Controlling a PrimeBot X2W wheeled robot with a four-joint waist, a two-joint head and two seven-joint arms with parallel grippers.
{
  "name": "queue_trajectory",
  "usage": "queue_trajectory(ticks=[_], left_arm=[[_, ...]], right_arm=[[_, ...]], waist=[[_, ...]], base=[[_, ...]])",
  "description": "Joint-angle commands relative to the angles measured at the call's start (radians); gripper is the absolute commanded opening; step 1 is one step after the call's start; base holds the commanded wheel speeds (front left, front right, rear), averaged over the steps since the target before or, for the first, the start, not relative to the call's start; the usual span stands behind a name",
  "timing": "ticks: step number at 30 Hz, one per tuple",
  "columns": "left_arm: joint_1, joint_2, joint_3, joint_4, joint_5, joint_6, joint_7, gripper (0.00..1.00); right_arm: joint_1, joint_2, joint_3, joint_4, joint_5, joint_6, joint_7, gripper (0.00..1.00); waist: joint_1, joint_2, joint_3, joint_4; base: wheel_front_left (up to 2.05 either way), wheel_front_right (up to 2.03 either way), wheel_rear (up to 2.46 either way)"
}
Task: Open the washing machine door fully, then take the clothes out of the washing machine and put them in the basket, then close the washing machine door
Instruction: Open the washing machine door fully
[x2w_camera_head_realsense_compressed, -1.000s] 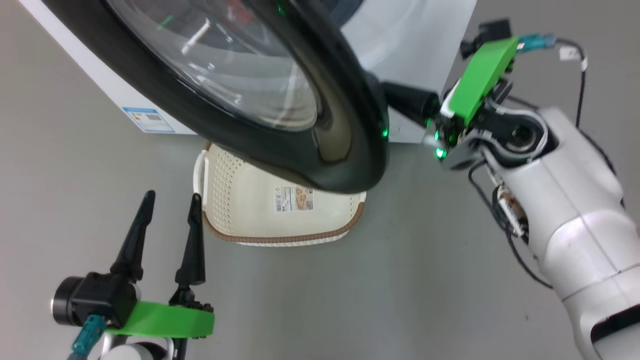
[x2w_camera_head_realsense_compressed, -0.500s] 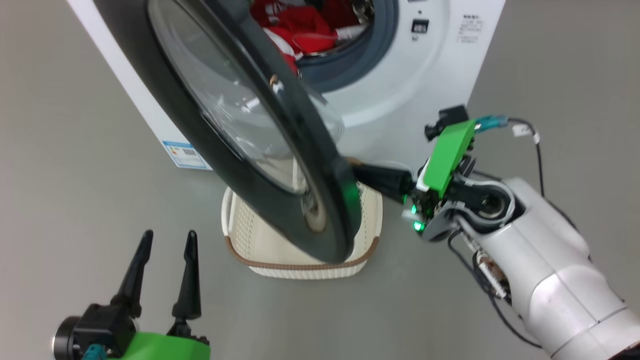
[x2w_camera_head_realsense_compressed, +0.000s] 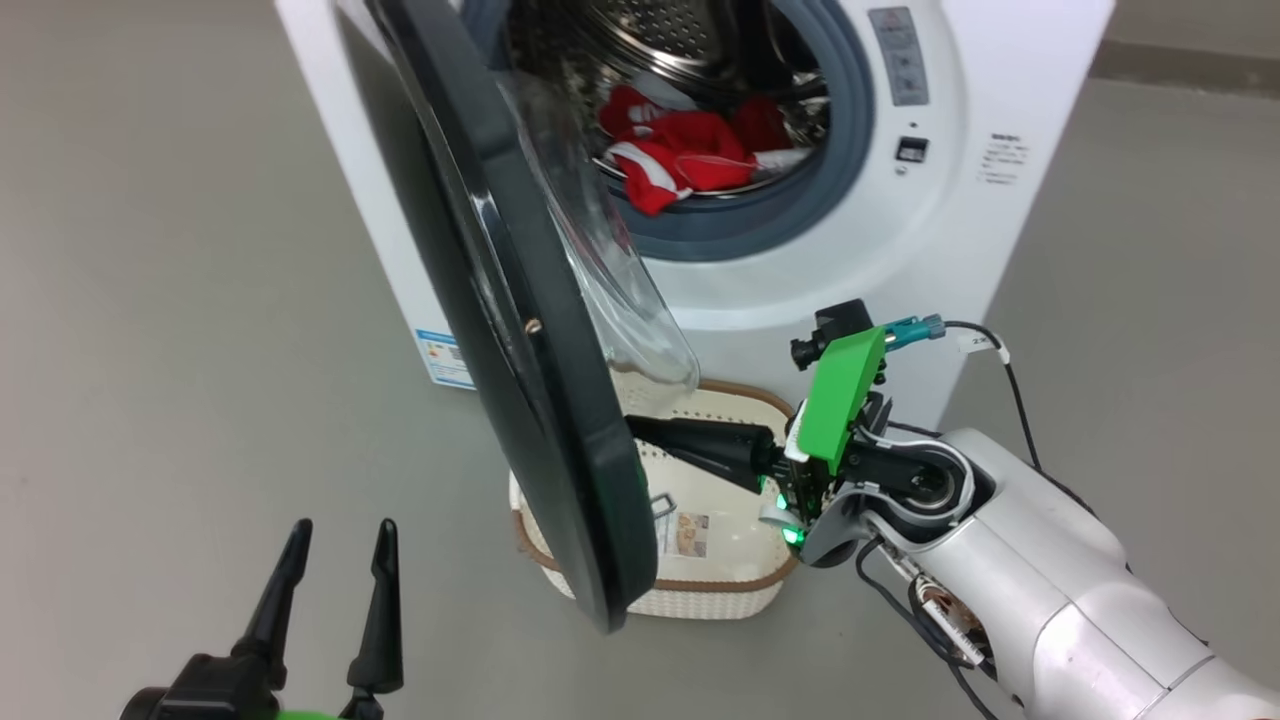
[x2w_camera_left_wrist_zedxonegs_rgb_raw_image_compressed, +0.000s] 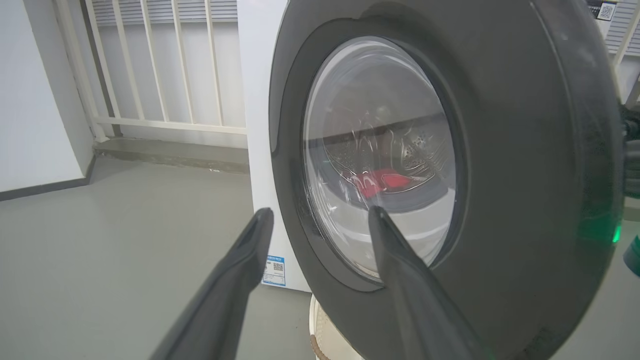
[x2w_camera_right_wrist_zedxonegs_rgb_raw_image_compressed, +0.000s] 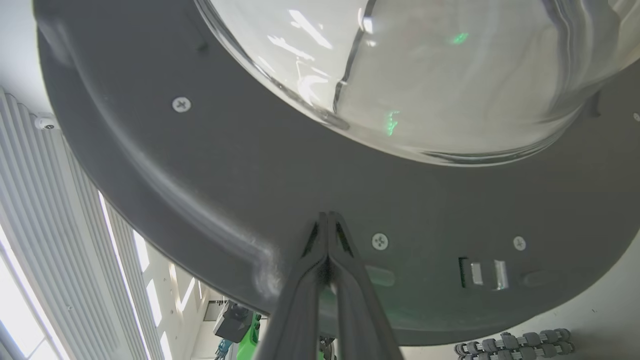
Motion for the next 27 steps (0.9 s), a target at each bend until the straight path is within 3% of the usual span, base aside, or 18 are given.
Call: queue_trajectory(ticks=[1, 18, 27], left_arm=[[-0.008, 0.014, 0.033, -0.019, 0.010, -0.006, -0.008, 1.00], [0.002, 0.014, 0.027, -0.010, 0.011, -0.008, -0.008, 1.00], [0.010, 0.014, 0.031, -0.034, -0.006, 0.011, -0.008, 1.00]], right_arm=[[0.012, 0.029, 0.021, -0.035, 0.023, 0.008, -0.013, 0.00], [0.001, 0.029, 0.117, -0.034, 0.089, 0.008, -0.070, 0.00], [-0.025, 0.029, 0.167, -0.037, 0.118, 0.008, -0.084, 0.00]], waist=[[0.0000, 0.0000, -0.029, 0.043], [0.0000, 0.0000, -0.045, 0.153], [0.0000, 0.0000, -0.024, 0.179]], base=[[0.00, 0.00, 0.00], [0.00, 0.00, 0.00], [0.00, 0.00, 0.00]])
